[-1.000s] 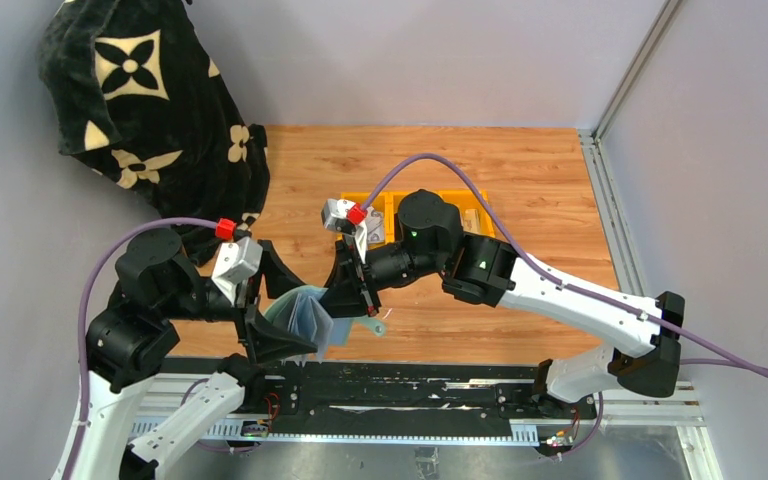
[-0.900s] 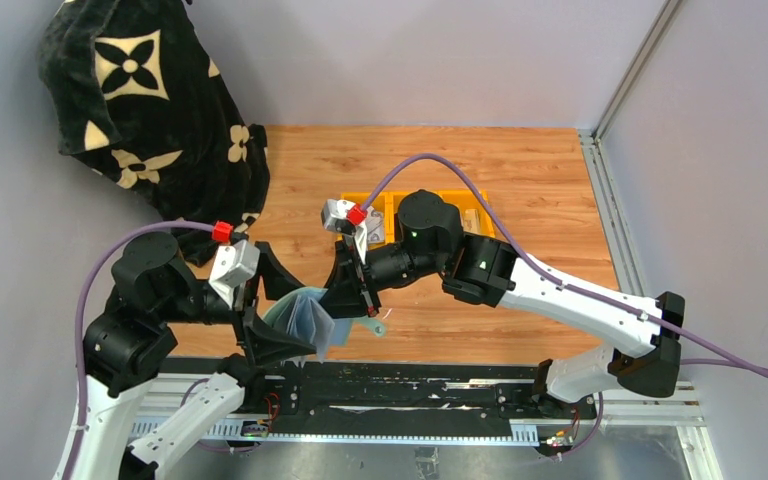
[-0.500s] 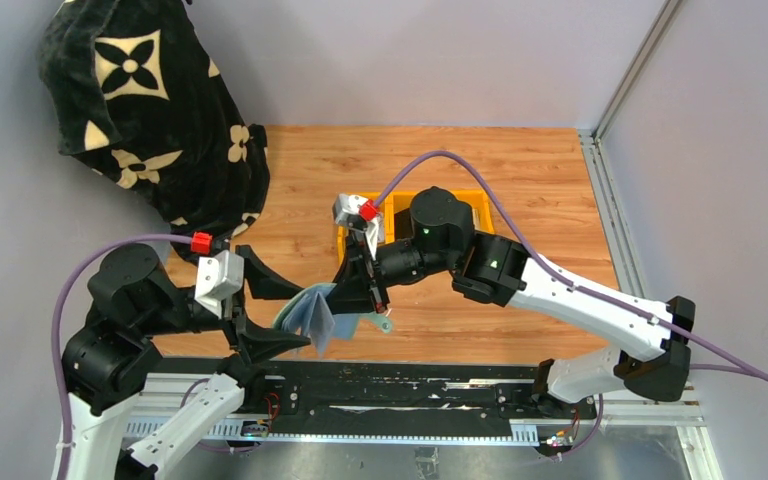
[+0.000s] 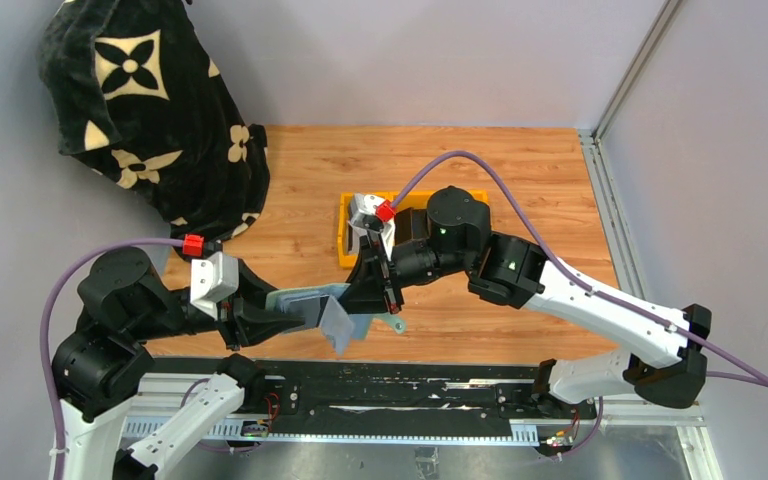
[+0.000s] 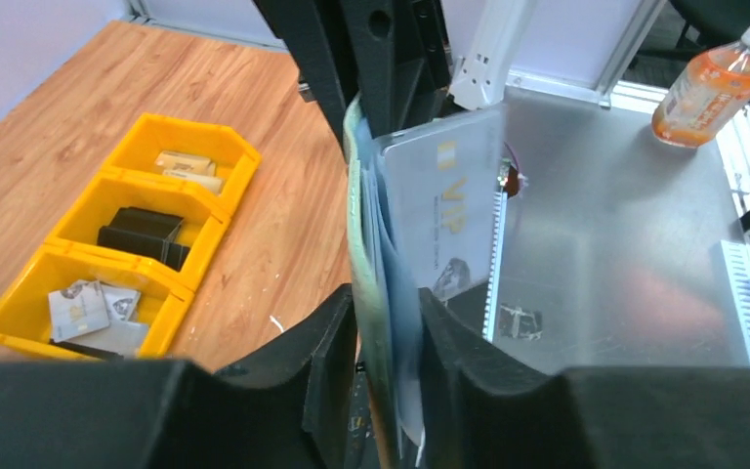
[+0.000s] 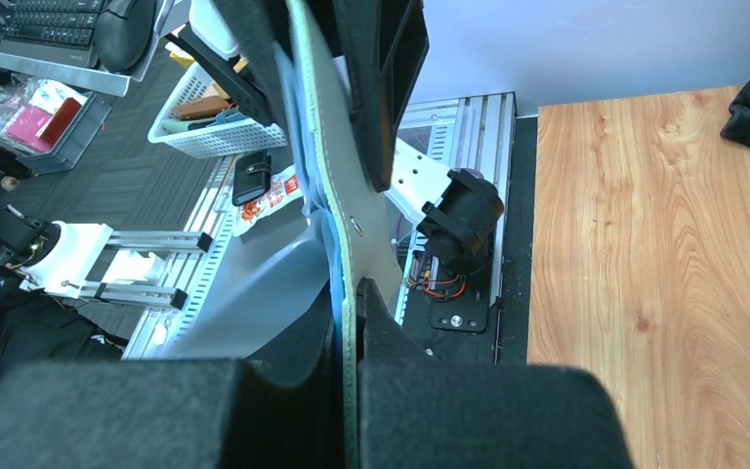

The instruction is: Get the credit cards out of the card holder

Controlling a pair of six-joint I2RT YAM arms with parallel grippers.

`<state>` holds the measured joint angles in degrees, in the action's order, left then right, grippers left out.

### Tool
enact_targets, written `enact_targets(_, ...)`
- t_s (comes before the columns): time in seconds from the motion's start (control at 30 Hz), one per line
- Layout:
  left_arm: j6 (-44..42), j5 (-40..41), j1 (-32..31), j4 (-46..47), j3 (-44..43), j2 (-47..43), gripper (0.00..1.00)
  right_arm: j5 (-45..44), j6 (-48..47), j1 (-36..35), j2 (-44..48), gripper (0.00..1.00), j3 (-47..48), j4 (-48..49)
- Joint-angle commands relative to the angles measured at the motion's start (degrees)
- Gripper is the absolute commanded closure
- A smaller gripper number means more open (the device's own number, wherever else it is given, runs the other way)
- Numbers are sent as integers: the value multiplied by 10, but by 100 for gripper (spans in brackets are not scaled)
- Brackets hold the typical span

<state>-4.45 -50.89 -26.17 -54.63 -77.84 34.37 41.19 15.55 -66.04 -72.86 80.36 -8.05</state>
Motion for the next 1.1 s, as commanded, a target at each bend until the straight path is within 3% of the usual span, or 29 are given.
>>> enact_targets(0.0, -5, 28, 2, -11, -14, 2, 68, 26, -14, 2, 25, 100, 2, 1)
enact_targets(0.17, -2, 24, 2, -13, -8, -2, 66, 30, -17, 5, 29, 100, 5, -2)
enact_targets(0.27, 2, 18, 2, -13, -8, 4, 54, 33, -16, 5, 28, 100, 5, -3)
enact_targets(0.33, 4, 10, 2, -13, -10, 10, 52, 36, -17, 5, 27, 100, 5, -4)
enact_targets(0.37, 5, 7, 2, -13, -12, 13, 55, 36, -19, 5, 28, 100, 4, -6)
enact_targets(0.53, 9, -7, 2, -12, -19, 23, 86, 37, -30, 5, 31, 100, -2, -16)
enact_targets(0.6, 10, -9, 2, -13, -20, 24, 94, 28, -40, 7, 33, 91, -3, -30)
enact_targets(0.7, 13, -8, 2, -12, -22, 26, 100, 20, -56, 22, 39, 66, -4, -58)
enact_targets(0.83, -10, 9, 2, -33, -22, 25, 100, -28, -101, 65, 63, 42, 2, -133)
enact_targets(0.97, -43, 47, 2, -49, -13, 20, 100, -110, -141, 92, 93, 31, 33, -211)
enact_targets(1.07, -62, 54, 2, -52, -3, 18, 100, -106, -137, 93, 101, 25, 55, -206)
